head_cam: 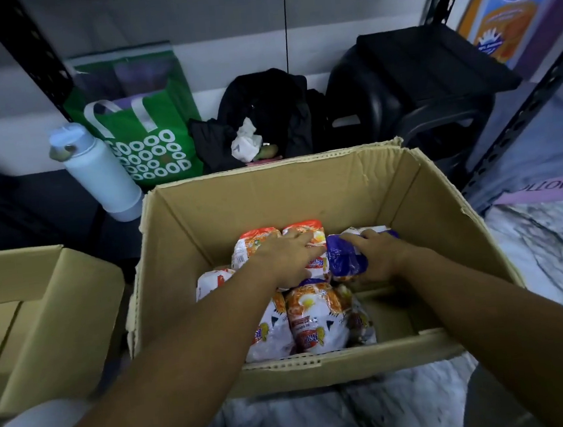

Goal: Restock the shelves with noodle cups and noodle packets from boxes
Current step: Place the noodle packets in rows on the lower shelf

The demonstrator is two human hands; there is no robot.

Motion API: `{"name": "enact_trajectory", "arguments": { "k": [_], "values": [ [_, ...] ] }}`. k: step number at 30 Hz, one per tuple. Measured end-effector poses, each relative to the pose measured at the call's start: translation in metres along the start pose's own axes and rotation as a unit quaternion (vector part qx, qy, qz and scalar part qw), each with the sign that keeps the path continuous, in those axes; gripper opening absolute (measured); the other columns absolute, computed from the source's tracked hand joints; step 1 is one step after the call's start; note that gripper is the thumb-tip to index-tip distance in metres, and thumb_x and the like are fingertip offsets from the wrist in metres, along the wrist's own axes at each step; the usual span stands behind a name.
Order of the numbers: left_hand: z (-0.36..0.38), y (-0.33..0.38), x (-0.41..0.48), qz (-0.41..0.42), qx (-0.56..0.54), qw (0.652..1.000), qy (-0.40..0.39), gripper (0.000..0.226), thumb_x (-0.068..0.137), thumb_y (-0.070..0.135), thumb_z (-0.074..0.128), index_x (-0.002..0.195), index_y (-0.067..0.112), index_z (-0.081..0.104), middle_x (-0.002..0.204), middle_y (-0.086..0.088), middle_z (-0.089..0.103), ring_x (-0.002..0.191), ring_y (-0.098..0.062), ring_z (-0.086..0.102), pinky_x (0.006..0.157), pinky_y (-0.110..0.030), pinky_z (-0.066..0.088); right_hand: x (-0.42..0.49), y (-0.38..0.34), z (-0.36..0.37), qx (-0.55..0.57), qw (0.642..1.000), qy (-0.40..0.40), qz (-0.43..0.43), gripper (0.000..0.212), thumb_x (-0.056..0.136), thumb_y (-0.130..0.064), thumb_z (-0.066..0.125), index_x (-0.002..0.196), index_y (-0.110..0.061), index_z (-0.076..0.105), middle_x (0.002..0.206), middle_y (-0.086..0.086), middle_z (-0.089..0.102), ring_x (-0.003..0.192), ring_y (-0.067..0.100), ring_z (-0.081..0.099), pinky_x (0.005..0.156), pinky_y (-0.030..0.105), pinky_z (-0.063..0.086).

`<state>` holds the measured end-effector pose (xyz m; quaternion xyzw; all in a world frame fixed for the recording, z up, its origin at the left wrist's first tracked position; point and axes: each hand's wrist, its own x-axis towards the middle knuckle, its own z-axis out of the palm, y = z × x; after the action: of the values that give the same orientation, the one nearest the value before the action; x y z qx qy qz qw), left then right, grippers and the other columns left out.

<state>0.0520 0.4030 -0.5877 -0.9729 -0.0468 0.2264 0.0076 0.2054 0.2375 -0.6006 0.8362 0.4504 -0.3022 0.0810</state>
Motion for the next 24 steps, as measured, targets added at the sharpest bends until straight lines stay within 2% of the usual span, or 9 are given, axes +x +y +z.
{"name": "enact_trajectory", "arguments": {
  "k": [4,6,8,11,14,16,19,21,24],
  "values": [
    [0.0,0.002,0.0,-0.023,0.032,0.999,0.003,0.075,0.1,0.03,0.066,0.16,0.044,0.023,0.165,-0.009,0.024,0.15,-0.034,0.025,0.113,-0.057,0.034,0.004,0.001,0.0,0.009,1.0,0.013,0.014,0.12,0.076,-0.046,0.085,0.163,-0.031,0.004,0.163,0.012,0.024,0.147,0.036,0.033,0.116,0.048,0.039],
    [-0.002,0.002,-0.001,-0.032,0.05,0.998,0.013,0.071,0.097,0.024,0.069,0.156,0.042,0.035,0.158,-0.01,0.032,0.144,-0.035,0.033,0.108,-0.055,0.04,0.006,0.001,0.002,-0.021,0.999,-0.002,0.025,0.118,0.074,-0.046,0.085,0.163,-0.029,0.009,0.16,0.012,0.027,0.143,0.034,0.039,0.114,0.046,0.042],
    [-0.002,0.002,-0.002,-0.036,0.048,0.998,0.036,0.059,0.095,0.02,0.071,0.147,0.035,0.049,0.143,-0.01,0.043,0.131,-0.033,0.046,0.095,-0.049,0.05,0.008,0.002,0.005,-0.05,0.998,-0.011,0.034,0.115,0.073,-0.048,0.085,0.162,-0.029,0.014,0.158,0.011,0.029,0.14,0.033,0.041,0.111,0.047,0.045],
    [-0.001,-0.001,-0.001,-0.046,0.011,0.996,0.072,0.045,0.096,0.018,0.068,0.137,0.031,0.057,0.127,-0.009,0.05,0.116,-0.033,0.056,0.074,-0.04,0.05,0.006,0.002,0.004,-0.116,0.992,0.008,0.046,0.11,0.075,-0.053,0.082,0.16,-0.034,0.015,0.157,0.011,0.028,0.143,0.034,0.033,0.11,0.051,0.042],
    [0.001,-0.006,0.001,-0.069,-0.017,0.994,0.086,0.039,0.096,0.011,0.065,0.13,0.029,0.062,0.124,-0.007,0.052,0.108,-0.032,0.062,0.065,-0.037,0.046,0.003,-0.001,0.001,-0.15,0.988,0.012,0.04,0.106,0.076,-0.055,0.08,0.159,-0.034,0.017,0.159,0.011,0.019,0.146,0.036,0.021,0.112,0.057,0.032],
    [0.003,-0.01,0.001,-0.079,-0.045,0.992,0.092,0.035,0.094,0.01,0.064,0.124,0.028,0.064,0.128,-0.006,0.053,0.105,-0.033,0.063,0.064,-0.037,0.042,0.004,-0.003,0.001,-0.118,0.992,-0.007,0.034,0.105,0.076,-0.051,0.082,0.158,-0.031,0.018,0.162,0.011,0.018,0.147,0.038,0.022,0.113,0.06,0.031],
    [0.006,-0.016,-0.001,-0.083,-0.11,0.984,0.111,0.025,0.089,0.007,0.063,0.102,0.028,0.062,0.121,0.0,0.055,0.101,-0.03,0.061,0.066,-0.035,0.04,0.004,-0.006,0.003,-0.073,0.997,-0.024,0.022,0.093,0.078,-0.042,0.082,0.15,-0.025,0.025,0.151,0.009,0.042,0.135,0.034,0.046,0.105,0.053,0.046],
    [0.01,-0.021,-0.002,-0.083,-0.161,0.975,0.129,0.031,0.084,0.0,0.061,0.085,0.03,0.052,0.11,0.005,0.055,0.097,-0.026,0.059,0.068,-0.037,0.045,0.003,-0.007,0.002,-0.071,0.997,-0.017,0.021,0.081,0.085,-0.034,0.077,0.148,-0.023,0.028,0.142,0.009,0.053,0.126,0.031,0.054,0.098,0.048,0.051],
    [0.011,-0.026,-0.008,-0.079,-0.198,0.967,0.14,0.036,0.08,-0.005,0.058,0.082,0.029,0.045,0.1,0.007,0.053,0.089,-0.024,0.056,0.074,-0.044,0.051,0.001,-0.008,-0.001,-0.104,0.994,0.021,0.022,0.06,0.093,-0.024,0.067,0.143,-0.02,0.035,0.13,0.01,0.06,0.116,0.03,0.06,0.09,0.044,0.055]
  ]
}}
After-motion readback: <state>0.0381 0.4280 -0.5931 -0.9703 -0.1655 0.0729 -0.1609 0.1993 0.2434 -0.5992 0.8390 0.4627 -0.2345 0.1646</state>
